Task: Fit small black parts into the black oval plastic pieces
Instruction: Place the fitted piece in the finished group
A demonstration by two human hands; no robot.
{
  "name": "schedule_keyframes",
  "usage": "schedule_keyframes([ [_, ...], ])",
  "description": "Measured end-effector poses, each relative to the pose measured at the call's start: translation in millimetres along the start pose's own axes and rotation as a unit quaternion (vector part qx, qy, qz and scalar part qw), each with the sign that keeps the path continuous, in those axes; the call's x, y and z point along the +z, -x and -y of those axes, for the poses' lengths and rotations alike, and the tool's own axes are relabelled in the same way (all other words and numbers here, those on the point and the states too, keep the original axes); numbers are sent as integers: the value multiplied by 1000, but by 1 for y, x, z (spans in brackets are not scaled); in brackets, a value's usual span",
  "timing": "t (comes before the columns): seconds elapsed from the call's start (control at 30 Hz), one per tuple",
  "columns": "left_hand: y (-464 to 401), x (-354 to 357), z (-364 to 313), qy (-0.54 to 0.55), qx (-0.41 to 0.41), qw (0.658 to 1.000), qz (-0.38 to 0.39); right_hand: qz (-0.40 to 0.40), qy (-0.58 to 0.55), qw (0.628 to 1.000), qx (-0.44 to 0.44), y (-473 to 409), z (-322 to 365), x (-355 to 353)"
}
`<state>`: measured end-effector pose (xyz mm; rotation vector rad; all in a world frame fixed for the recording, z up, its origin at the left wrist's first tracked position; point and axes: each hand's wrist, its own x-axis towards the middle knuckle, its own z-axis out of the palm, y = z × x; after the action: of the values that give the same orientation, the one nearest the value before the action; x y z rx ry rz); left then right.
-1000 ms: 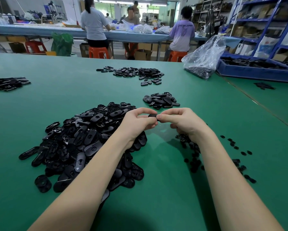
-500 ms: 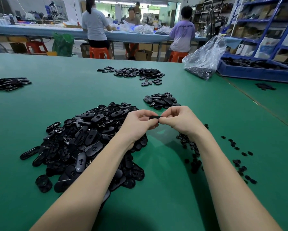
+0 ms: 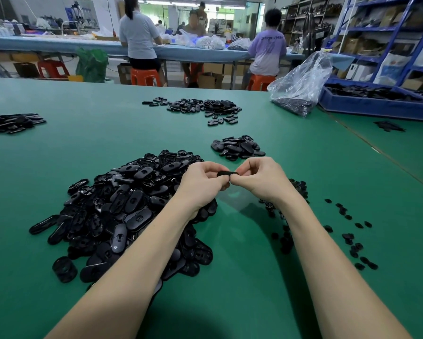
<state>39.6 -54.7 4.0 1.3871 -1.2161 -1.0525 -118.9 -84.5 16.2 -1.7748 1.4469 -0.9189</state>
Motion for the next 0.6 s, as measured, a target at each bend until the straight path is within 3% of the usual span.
schedule_keyframes([
  [0.27,-2,-1,2,-47,14,999,-5,-2,1,1000,3,1,-1,3],
  [0.4,-4,-10,1,10,24,1000,6,8,-12,999,-39,1,1,-4],
  [0.6,-8,-12,3,80,8,997,-3,-40,116,985,-125,-1,2,2],
])
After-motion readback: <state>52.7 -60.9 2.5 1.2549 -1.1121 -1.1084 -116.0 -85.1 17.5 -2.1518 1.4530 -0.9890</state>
